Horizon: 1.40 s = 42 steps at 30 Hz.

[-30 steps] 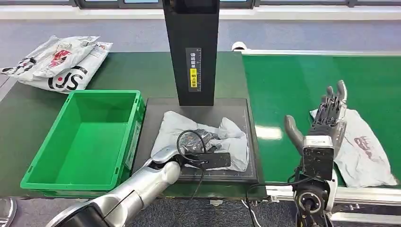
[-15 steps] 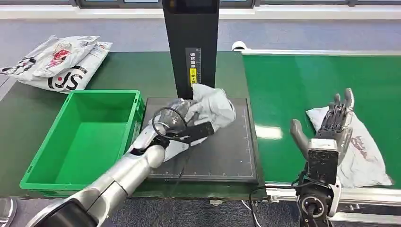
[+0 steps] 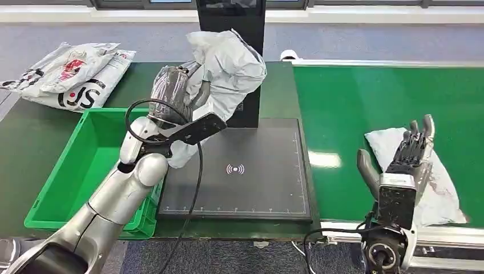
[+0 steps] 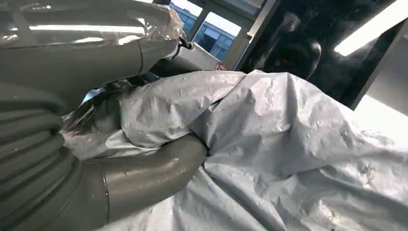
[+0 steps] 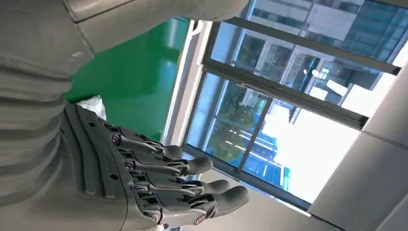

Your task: Moved the parcel from conveyor to table for the left to box.

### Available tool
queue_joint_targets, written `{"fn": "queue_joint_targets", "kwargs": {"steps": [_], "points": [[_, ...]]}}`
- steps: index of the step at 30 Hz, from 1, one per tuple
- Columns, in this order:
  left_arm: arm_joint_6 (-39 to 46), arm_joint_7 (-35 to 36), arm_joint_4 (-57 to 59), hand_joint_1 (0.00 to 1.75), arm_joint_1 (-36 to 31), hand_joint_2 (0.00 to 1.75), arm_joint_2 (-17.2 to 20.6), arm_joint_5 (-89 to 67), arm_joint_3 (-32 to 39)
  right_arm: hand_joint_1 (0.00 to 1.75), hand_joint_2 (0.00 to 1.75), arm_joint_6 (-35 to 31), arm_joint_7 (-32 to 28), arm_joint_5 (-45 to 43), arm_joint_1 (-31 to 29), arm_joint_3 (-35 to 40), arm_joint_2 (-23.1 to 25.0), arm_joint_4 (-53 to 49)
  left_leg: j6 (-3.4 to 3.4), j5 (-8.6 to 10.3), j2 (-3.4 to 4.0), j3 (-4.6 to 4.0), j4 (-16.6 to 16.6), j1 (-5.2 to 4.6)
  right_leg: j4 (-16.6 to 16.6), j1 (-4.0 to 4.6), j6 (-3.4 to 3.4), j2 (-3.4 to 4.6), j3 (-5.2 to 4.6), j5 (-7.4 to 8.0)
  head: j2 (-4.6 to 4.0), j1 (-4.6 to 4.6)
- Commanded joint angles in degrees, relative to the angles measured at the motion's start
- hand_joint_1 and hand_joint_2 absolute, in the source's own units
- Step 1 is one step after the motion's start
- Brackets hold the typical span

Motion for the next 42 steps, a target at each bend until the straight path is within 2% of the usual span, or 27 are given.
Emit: {"fn": "queue_joint_targets", "kwargs": {"steps": [1,21,22,23,24,25,26,27,28,29,30,32,33,36,42], "points": [[-0.42,0.08,-0.53,1.75,-1.02,1.75,0.64,-0.08,3.35,0.0,1.75,-0.13,0.02,-0.35,-0.75,-2.16,0.68,0.67,0.01,-0.04,0.12,0.09,-0.02,0.02,-0.05,0.04,-0.02,0.05,0.08,0.0,0.0,0.0],[-0.42,0.08,-0.53,1.75,-1.02,1.75,0.64,-0.08,3.35,0.0,1.75,-0.13,0.02,-0.35,-0.75,-2.16,0.68,0.67,0.01,-0.03,0.08,0.12,-0.04,0.02,-0.05,0.04,-0.03,0.0,0.11,-0.01,0.02,0.0],[-0.06,28.88,-16.96,1.75,27.78,1.75,18.68,-28.88,27.78,0.0,1.75,0.02,3.42,1.22,3.61,-3.09,-0.46,-3.08,0.01,-0.04,0.08,0.11,-0.02,0.03,-0.06,0.05,-0.03,0.0,0.11,-0.01,0.02,0.0],[10.21,24.13,-10.09,1.75,35.06,1.75,22.67,-22.27,39.32,0.0,1.75,0.55,3.17,0.55,5.43,-3.74,-0.67,-4.79,0.01,-0.05,0.1,0.2,-0.06,0.04,-0.1,0.06,-0.04,0.0,0.2,-0.01,0.02,0.0],[14.81,9.32,-1.53,1.75,34.98,1.75,20.82,-18.61,50.11,0.0,1.75,1.39,2.55,0.13,6.39,-4.55,-0.38,-5.65,-0.09,-0.23,2.04,1.58,-1.07,-0.36,-0.6,-0.34,-0.13,1.97,0.61,0.22,0.0,0.0],[14.39,5.2,-0.5,1.75,34.21,1.75,18.87,-19.41,53.9,0.0,1.75,1.75,2.34,0.16,6.5,-4.83,-0.13,-5.78,-0.12,-0.32,2.44,1.72,-1.36,-0.36,-0.76,-0.34,-0.18,2.34,0.98,0.25,0.02,0.11],[12.34,2.99,-2.31,1.75,33.15,1.75,16.04,-21.99,56.75,0.0,1.75,2.11,2.24,0.38,6.29,-5.04,0.23,-5.6,-0.06,-0.31,1.3,0.49,-0.81,-0.27,-0.26,-0.25,-0.09,1.24,0.78,0.0,0.02,0.24],[10.49,4.09,-4.65,1.75,32.2,1.75,13.86,-24.92,56.64,0.0,1.75,2.14,2.25,0.51,6.0,-4.95,0.38,-5.38,-0.28,-0.61,1.82,0.98,-0.98,-0.26,-0.28,-0.25,-0.32,1.73,0.97,-0.13,0.0,0.18],[9.04,5.52,-6.7,1.75,31.94,1.75,12.6,-26.52,55.86,0.0,1.75,2.27,2.35,0.59,5.71,-4.85,0.49,-5.14,-0.55,-1.19,1.95,1.54,-0.74,-0.44,0.0,-0.22,-0.54,1.92,1.19,-0.64,0.02,0.15],[7.75,7.28,-8.64,1.75,31.84,1.75,11.55,-27.89,54.85,0.0,1.75,2.36,2.45,0.73,5.37,-4.77,0.62,-4.92,-0.46,-1.39,1.98,1.91,-0.65,-0.38,0.05,-0.18,-0.54,1.91,1.43,-0.9,0.0,0.06],[7.15,8.42,-9.72,1.75,31.86,1.75,11.02,-28.96,54.14,0.0,1.75,2.4,2.5,0.82,5.13,-4.74,0.65,-4.76,-0.53,-1.39,2.15,2.16,-0.37,-0.13,0.16,-0.09,-0.6,2.02,1.05,-0.9,0.02,0.0],[6.78,9.02,-10.34,1.75,31.98,1.75,10.92,-29.23,53.71,0.0,1.75,2.39,2.55,0.88,5.02,-4.74,0.67,-4.67,-0.67,-1.12,1.87,1.77,-0.48,0.09,0.05,0.08,-0.69,1.82,0.75,-0.81,0.02,-0.02],[6.46,9.55,-10.77,1.75,32.02,1.75,10.86,-29.41,53.29,0.0,1.75,2.39,2.59,0.94,4.94,-4.74,0.68,-4.62,-0.64,-1.15,1.7,1.96,-0.57,0.07,-0.01,0.08,-0.69,1.63,1.0,-0.91,0.0,-0.04],[6.36,9.76,-10.74,1.75,32.09,1.75,11.04,-29.36,53.06,0.0,1.75,2.39,2.63,1.0,4.86,-4.8,0.68,-4.63,-0.65,-1.17,1.19,1.73,-0.45,0.12,0.09,0.25,-0.76,1.21,1.0,-1.03,0.02,-0.04],[6.06,9.99,-9.83,1.75,31.31,1.75,10.84,-29.57,52.45,0.0,1.75,2.45,2.72,1.12,4.73,-4.97,0.63,-4.61,-0.64,-1.13,0.94,1.64,-0.5,0.16,0.05,0.28,-0.78,0.84,1.08,-1.04,0.0,-0.02]]}}
